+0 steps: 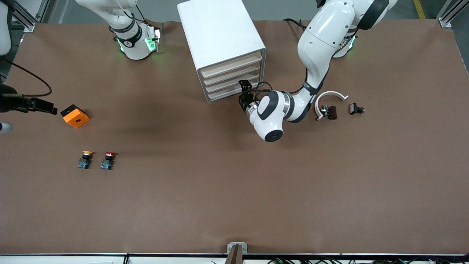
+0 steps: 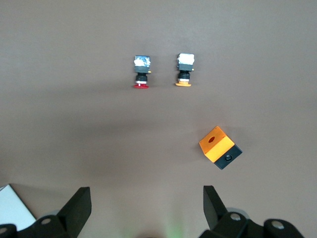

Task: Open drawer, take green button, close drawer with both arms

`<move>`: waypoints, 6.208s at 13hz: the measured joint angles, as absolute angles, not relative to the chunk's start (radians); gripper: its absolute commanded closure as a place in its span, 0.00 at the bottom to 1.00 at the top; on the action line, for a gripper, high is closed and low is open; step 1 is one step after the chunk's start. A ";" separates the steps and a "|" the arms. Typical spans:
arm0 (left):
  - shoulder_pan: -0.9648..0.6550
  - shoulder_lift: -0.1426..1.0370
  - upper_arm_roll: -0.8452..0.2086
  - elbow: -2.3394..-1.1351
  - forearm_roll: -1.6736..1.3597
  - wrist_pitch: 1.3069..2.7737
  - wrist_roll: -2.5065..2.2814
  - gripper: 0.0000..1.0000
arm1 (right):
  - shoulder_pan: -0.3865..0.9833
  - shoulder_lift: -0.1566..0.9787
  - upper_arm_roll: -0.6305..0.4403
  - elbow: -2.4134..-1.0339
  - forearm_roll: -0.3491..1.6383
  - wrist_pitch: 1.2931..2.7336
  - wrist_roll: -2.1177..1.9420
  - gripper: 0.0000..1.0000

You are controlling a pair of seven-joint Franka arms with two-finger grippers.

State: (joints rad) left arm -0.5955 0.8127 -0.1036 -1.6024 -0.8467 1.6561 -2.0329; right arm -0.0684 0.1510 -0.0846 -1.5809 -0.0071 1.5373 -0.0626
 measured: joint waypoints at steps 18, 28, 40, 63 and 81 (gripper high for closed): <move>-0.548 0.883 -0.086 -1.483 -0.853 1.557 -2.087 1.00 | 0.224 0.195 -0.059 -1.555 0.063 1.581 0.526 0.00; -0.507 0.905 -0.047 -1.359 -0.845 1.592 -2.043 0.00 | 0.596 0.275 -0.055 -1.581 0.093 1.739 1.072 0.00; -0.412 0.690 0.064 -1.206 -0.279 1.587 -1.501 0.00 | 0.833 0.455 -0.056 -1.587 0.095 1.948 1.367 0.00; -0.257 0.506 0.000 -1.463 -0.157 1.694 -0.781 0.00 | 0.988 0.590 -0.056 -1.580 0.155 2.020 1.410 0.00; -0.266 0.467 -0.099 -1.710 -0.156 1.886 -0.780 0.00 | 1.012 0.628 -0.056 -1.564 0.155 2.039 1.466 0.36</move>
